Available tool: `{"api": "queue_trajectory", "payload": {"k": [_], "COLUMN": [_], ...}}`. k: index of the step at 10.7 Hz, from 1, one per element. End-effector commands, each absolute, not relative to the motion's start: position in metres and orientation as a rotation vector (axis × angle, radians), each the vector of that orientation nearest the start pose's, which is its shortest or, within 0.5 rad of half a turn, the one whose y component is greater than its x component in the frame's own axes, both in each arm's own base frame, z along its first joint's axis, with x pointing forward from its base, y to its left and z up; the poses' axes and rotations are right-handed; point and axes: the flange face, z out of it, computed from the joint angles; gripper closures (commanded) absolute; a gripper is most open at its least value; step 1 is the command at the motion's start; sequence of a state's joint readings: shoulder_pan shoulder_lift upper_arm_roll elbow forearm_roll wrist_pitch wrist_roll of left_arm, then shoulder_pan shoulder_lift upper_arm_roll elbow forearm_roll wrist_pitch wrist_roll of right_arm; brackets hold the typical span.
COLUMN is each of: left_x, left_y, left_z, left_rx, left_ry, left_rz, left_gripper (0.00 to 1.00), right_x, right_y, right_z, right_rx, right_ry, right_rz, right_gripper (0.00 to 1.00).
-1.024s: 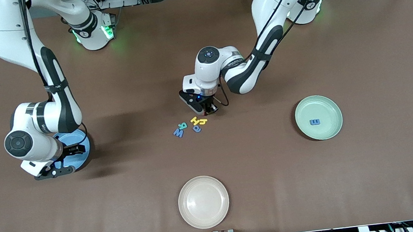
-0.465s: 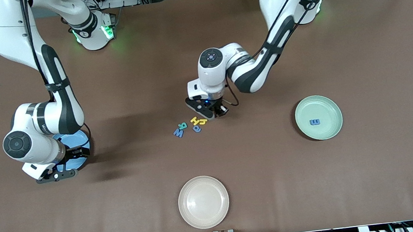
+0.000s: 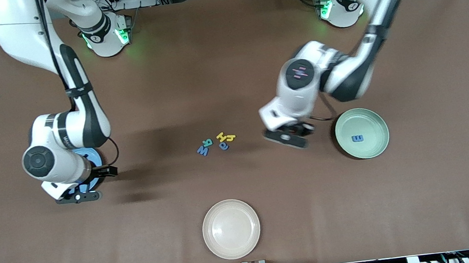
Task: Sort uppercase to blue plate, lowercase to green plate
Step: 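Grasp the pink w with the left gripper and carry it to the green plate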
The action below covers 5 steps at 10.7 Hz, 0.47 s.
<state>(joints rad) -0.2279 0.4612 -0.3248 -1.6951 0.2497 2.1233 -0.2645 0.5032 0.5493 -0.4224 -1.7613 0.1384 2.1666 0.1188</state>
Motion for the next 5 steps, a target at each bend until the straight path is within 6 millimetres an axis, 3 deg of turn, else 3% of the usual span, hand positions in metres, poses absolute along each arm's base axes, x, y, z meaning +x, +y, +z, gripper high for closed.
{"api": "queue_trajectory", "payload": {"k": [1,3,4,5], "left_x": [0.59,0.601,0.602,0.602], "left_y": [-0.239,-0.162,-0.131,-0.102], "left_z": [0.338,0.322,0.314,0.306], "left_rx": [-3.04,-3.054,-3.079,-3.117], "left_ry": [0.484,0.479,0.488,0.483], "left_rz": [0.047,0.123,0.153,0.165], "left_gripper": [1.0,1.0,1.0,1.0], "right_x": [0.647,0.645,0.646,0.645], "right_y": [0.12,0.157,0.166,0.188], "right_z": [0.286,0.291,0.29,0.285], "right_rx": [-3.226,-3.191,-3.165,-3.126], "right_ry": [0.335,0.55,0.651,0.73], "right_rz": [0.079,0.038,0.024,0.026], "right_gripper": [0.0,0.0,0.0,0.0]}}
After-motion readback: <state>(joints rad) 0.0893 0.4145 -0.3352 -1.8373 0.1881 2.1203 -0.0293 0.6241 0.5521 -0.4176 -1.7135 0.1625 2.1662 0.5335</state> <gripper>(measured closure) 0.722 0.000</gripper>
